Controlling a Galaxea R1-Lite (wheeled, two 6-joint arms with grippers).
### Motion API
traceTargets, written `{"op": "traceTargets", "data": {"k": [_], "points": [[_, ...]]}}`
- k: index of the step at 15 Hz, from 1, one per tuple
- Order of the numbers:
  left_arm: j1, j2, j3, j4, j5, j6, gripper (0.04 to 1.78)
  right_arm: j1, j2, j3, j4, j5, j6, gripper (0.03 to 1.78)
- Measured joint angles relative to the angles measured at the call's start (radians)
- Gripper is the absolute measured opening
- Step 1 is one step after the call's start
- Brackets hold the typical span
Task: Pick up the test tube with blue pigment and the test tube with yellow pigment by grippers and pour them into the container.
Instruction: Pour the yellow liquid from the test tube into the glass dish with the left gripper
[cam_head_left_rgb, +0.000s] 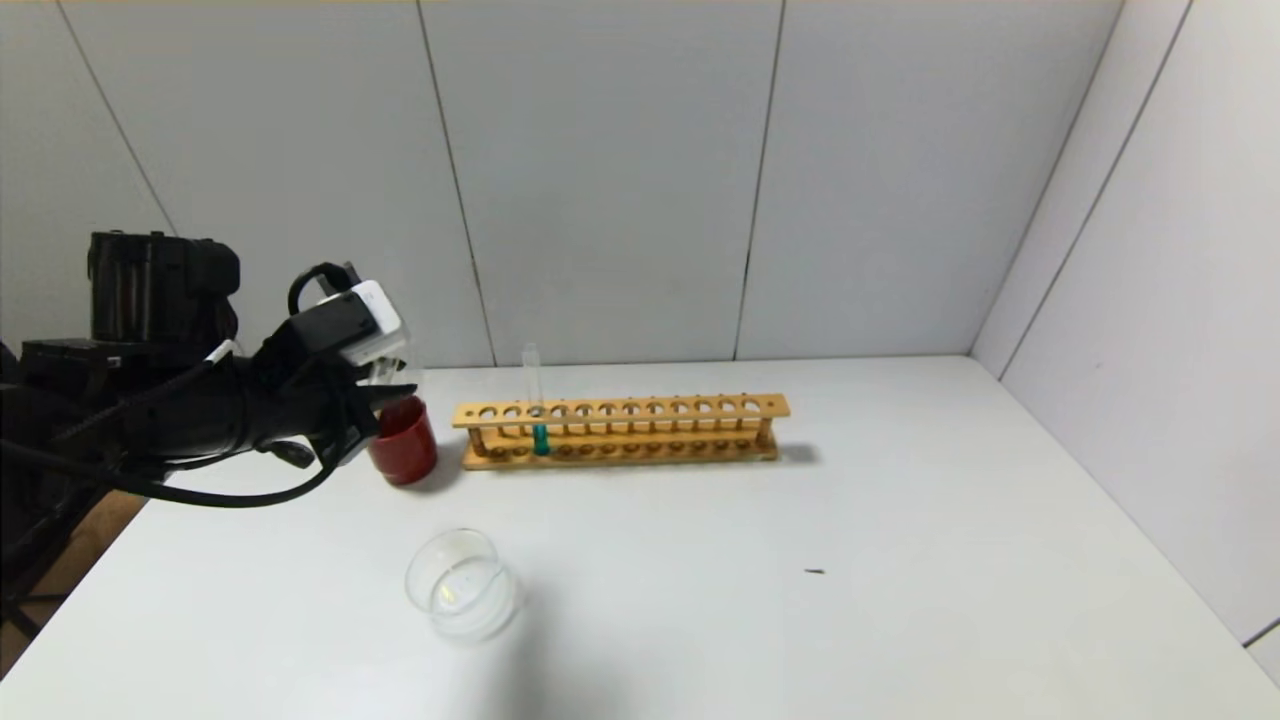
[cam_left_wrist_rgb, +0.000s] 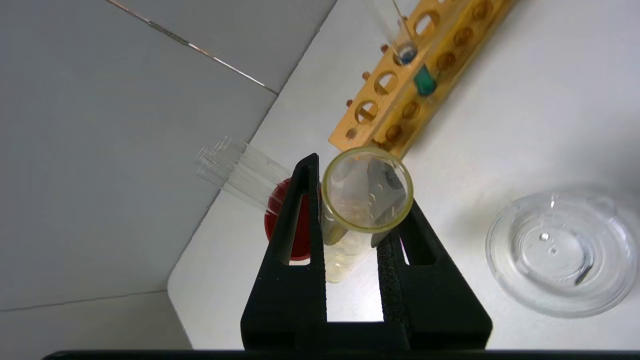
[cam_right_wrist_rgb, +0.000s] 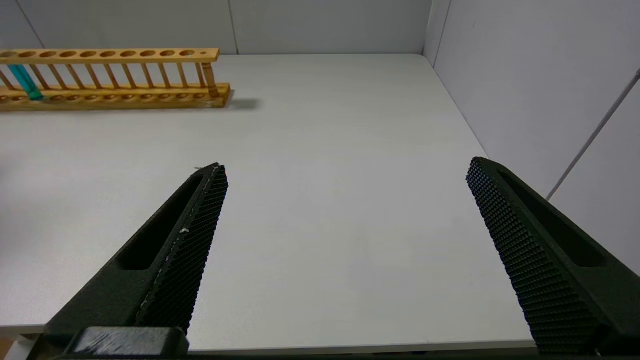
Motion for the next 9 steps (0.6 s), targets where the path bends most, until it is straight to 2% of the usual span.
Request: {"op": "traceTargets", "data": {"k": [5,9], "points": [[0.0,0.009,0.069,-0.001,0.03,0.295,0.33,0.0,0.0,0.0,0.0,0.0,0.0,1.75],[0.017,0.042,0.111,-0.023,0.055,0.597,0.33,0.0,0.0,0.0,0.0,0.0,0.0,1.75]]}}
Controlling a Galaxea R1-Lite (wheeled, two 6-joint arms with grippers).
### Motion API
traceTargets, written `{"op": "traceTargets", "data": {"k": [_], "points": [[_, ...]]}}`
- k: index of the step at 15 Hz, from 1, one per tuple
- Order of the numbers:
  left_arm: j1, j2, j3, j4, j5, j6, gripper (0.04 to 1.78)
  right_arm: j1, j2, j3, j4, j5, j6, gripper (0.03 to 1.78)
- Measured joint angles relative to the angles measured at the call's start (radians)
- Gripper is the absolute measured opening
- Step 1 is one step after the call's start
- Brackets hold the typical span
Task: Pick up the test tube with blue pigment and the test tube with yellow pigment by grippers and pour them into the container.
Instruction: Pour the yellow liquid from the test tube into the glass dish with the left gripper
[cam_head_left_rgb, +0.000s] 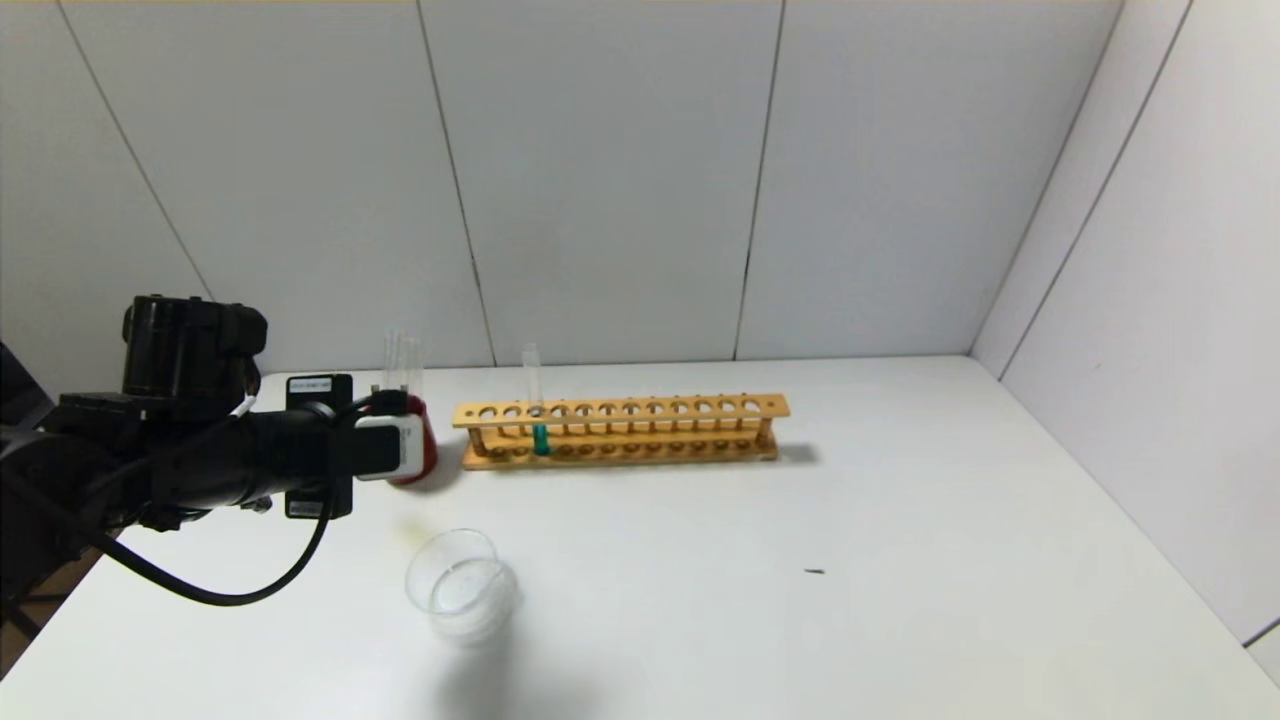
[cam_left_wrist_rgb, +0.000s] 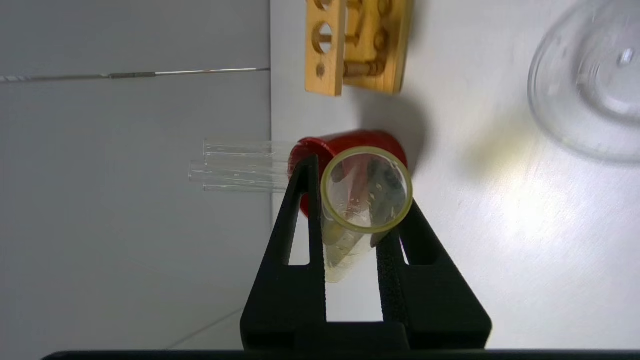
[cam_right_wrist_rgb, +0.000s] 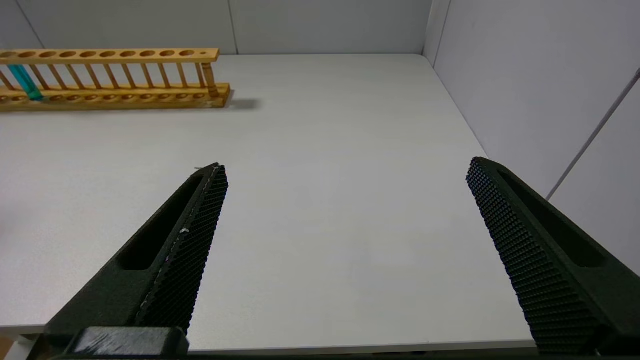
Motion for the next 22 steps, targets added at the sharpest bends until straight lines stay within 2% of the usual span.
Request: {"op": "traceTargets", "data": {"k": [3,7,14,22], "points": [[0.005,0.019,0.021,-0.004,0.004,0.188,0.33,0.0,0.0,0.0,0.0,0.0,0.0,1.75],[0.003,0.052,0.02,-0.007,-0.001,0.34,0.33,0.0,0.0,0.0,0.0,0.0,0.0,1.75],[-0.005,0.08,0.014,-0.035,-0.001,0.531,0.33,0.0,0.0,0.0,0.0,0.0,0.0,1.75],[-0.016,0.09,0.026,-0.043,0.022,0.661,0.33,0.0,0.0,0.0,0.0,0.0,0.0,1.75]]}}
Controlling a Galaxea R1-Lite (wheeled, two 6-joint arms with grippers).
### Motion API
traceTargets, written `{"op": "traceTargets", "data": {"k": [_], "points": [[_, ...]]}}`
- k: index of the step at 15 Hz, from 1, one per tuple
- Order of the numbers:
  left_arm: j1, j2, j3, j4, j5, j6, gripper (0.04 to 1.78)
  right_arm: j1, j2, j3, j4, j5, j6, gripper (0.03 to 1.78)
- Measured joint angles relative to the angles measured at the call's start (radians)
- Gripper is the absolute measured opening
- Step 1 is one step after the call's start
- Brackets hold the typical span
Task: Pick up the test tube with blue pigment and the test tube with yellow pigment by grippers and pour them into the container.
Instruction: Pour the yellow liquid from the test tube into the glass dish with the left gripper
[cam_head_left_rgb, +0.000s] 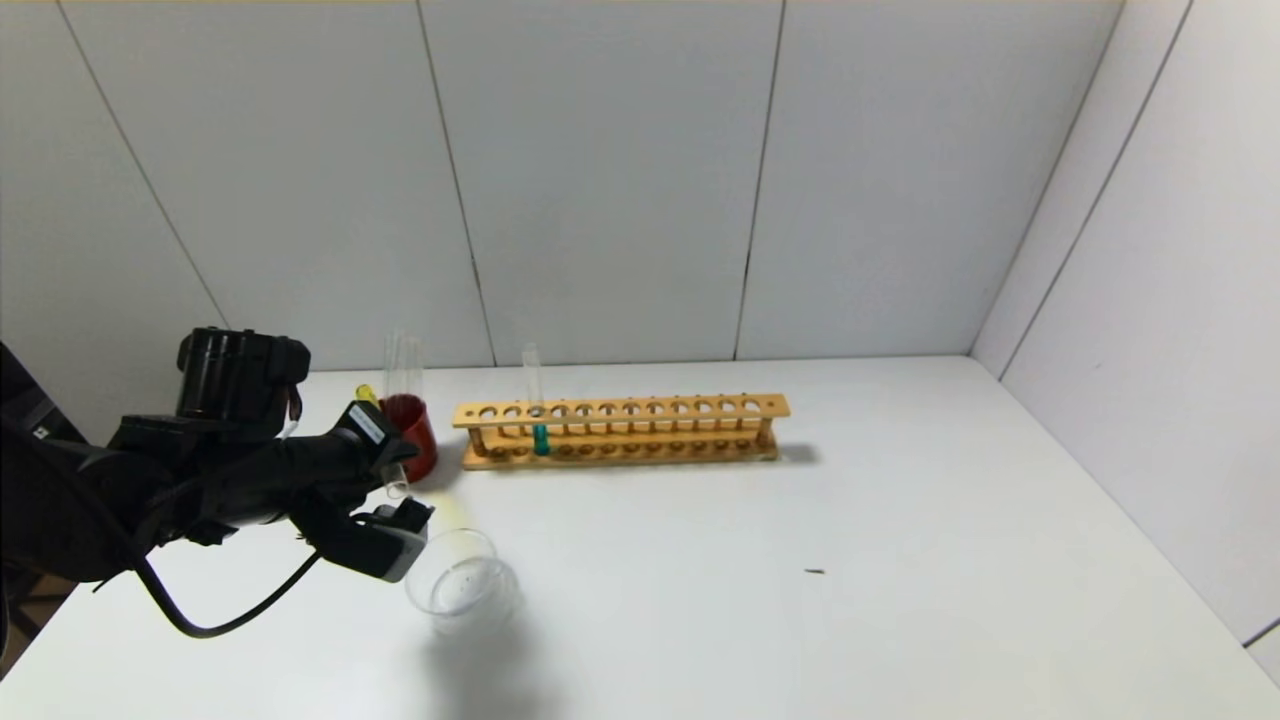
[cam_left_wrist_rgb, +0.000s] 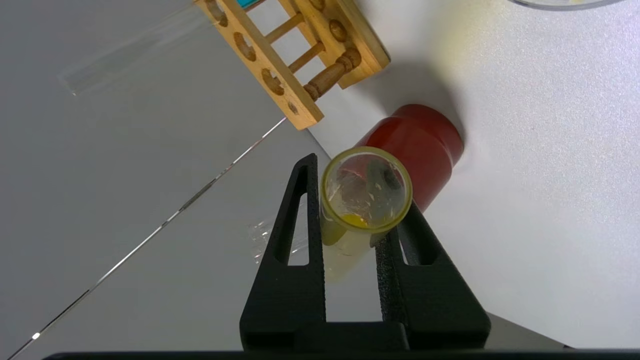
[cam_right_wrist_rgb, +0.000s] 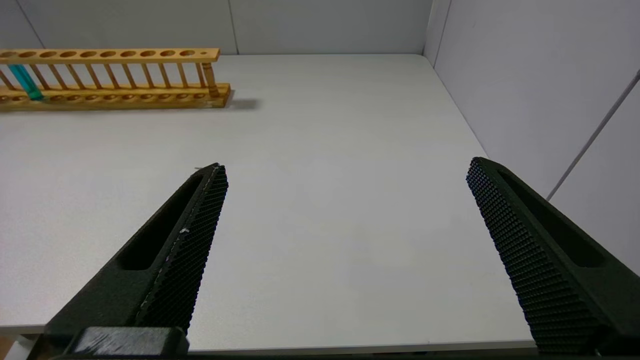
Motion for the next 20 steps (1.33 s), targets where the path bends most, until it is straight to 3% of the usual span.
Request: {"op": "traceTargets", "data": {"k": [11,20], "points": [[-0.026,-0.003,0.01,-0.001,0.068,0.178,0.33,0.0,0.0,0.0,0.0,0.0,0.0,1.75],[-0.08,0.034,0.014,-0.03,0.128,0.181,0.33,0.0,0.0,0.0,0.0,0.0,0.0,1.75]]}}
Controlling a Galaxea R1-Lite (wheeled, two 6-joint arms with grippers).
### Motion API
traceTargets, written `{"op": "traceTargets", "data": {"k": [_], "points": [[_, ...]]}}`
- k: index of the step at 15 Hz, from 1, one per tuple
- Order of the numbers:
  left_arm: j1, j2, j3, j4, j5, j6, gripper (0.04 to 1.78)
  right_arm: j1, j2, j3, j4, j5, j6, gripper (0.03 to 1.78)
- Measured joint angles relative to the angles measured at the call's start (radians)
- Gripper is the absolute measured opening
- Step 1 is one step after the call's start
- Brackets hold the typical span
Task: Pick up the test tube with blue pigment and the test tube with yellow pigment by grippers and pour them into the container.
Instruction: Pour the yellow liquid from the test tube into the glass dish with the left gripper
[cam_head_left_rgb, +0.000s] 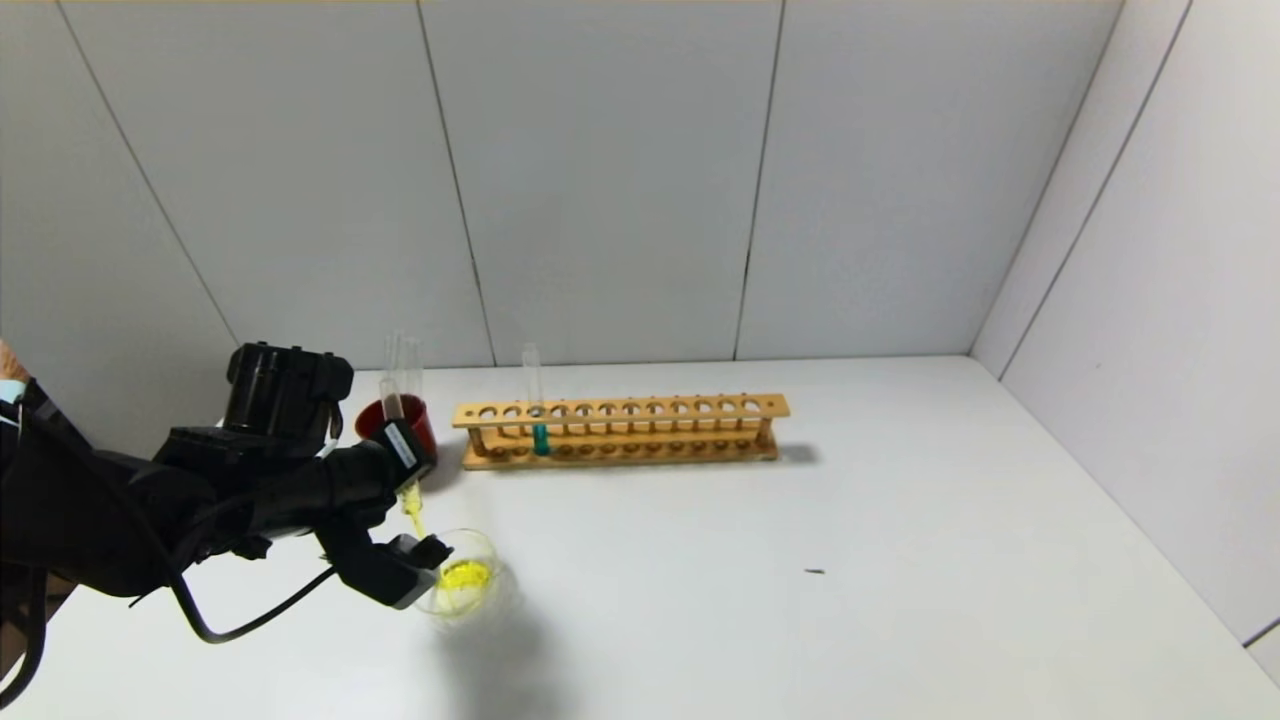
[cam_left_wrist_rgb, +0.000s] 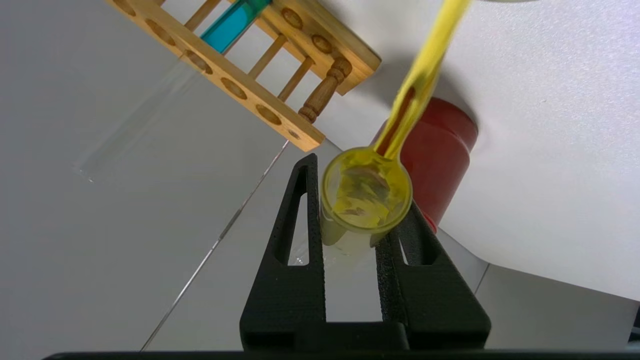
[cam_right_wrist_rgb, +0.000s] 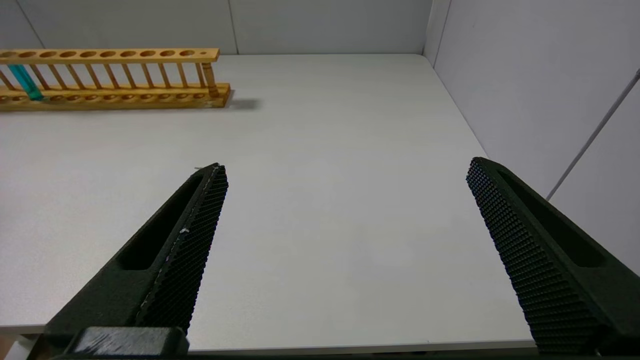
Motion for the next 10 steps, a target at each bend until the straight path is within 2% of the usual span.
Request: {"op": "traceTargets", "data": {"k": [10], "points": [[-0.014,0.039,0.003,-0.058,0.023,0.008,0.33,0.0,0.0,0.0,0.0,0.0,0.0,1.75]]}}
